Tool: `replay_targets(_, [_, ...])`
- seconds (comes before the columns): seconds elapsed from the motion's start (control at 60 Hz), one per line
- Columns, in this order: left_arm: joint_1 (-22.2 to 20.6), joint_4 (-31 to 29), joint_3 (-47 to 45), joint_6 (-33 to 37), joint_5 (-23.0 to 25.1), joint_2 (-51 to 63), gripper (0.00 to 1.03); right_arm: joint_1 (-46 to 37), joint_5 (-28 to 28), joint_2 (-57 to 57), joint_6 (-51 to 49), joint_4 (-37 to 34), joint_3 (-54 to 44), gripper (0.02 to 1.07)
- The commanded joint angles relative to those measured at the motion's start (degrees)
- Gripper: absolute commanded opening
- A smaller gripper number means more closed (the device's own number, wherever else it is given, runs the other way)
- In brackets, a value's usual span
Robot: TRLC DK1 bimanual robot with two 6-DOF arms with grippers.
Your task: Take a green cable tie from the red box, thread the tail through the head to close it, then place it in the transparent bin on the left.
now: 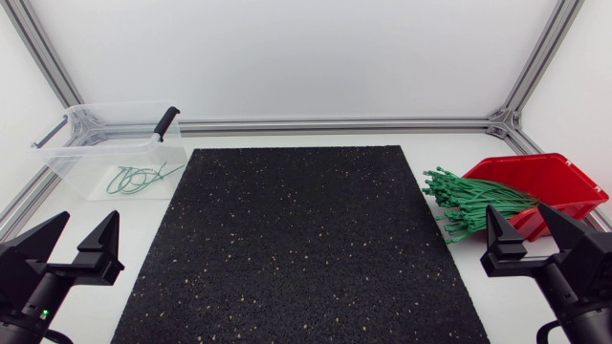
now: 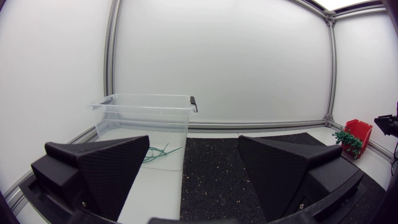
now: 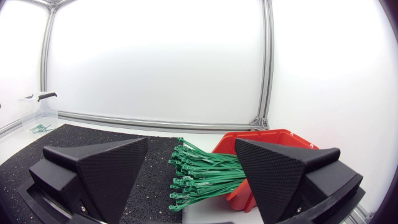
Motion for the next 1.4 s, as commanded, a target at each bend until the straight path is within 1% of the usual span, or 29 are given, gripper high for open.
replay_targets(0.0, [-0.36, -1.22, -2.26, -0.05, 0.04, -0.30, 1.00, 0.35, 0.19, -0.69, 1.18, 0.38, -1.24, 1.04])
replay_targets(0.4, [-0.36, -1.22, -2.26, -0.05, 0.04, -0.30, 1.00, 0.17, 0.89, -0.60, 1.18, 2.76, -0.44, 1.03])
replay_targets(0.583, [-0.36, -1.22, -2.26, -0.05, 0.04, -0.30, 1.00, -0.62, 0.89, -0.52, 0.92, 4.51, 2.28, 1.02])
replay_targets(0.75, [-0.36, -1.22, -2.26, -0.05, 0.04, -0.30, 1.00, -0.97, 1.33, 0.98, 0.74, 4.43, 5.27, 1.02])
replay_targets(1.017, [-0.27, -1.22, -2.26, -0.05, 0.04, -0.30, 1.00, -1.06, 3.35, 8.54, 0.74, 2.93, 11.68, 1.02])
replay_targets(1.267, [-0.27, -1.22, -2.26, -0.05, 0.04, -0.30, 1.00, -2.20, 4.84, 20.23, 1.01, -0.23, 20.21, 1.02])
replay_targets(1.383, [-0.36, -1.22, -2.26, -0.05, 0.04, -0.30, 1.00, -2.37, 4.05, 25.50, 1.01, -4.10, 24.87, 1.02])
